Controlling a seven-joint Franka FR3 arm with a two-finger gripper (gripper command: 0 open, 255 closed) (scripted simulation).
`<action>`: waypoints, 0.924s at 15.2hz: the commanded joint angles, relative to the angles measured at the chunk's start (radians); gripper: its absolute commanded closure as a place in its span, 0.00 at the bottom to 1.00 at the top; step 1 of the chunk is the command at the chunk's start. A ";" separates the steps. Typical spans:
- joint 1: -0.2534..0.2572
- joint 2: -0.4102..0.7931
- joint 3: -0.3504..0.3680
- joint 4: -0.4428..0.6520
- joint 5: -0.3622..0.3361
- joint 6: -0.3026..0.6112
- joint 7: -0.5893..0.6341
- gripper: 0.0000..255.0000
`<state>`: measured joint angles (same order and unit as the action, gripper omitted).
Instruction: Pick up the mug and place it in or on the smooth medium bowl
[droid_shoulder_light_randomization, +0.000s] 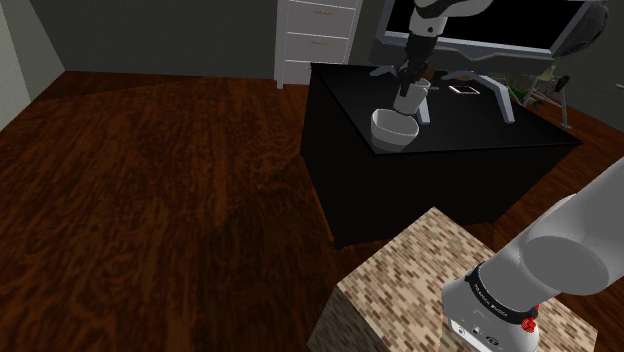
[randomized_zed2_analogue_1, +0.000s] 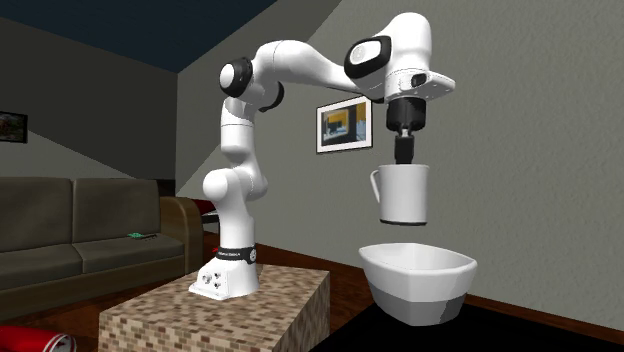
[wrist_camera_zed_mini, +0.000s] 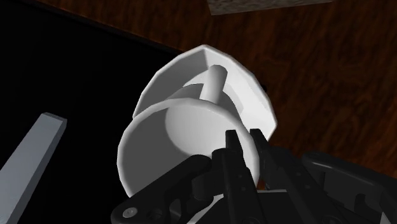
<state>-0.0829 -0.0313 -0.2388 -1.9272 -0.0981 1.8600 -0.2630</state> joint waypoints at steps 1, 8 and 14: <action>-0.001 0.007 -0.001 -0.022 0.001 0.029 0.001 1.00; -0.002 0.030 -0.003 -0.095 0.003 0.125 0.005 1.00; -0.002 0.030 -0.003 -0.095 0.003 0.125 0.005 1.00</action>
<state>-0.0853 -0.0013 -0.2416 -2.0220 -0.0951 1.9845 -0.2581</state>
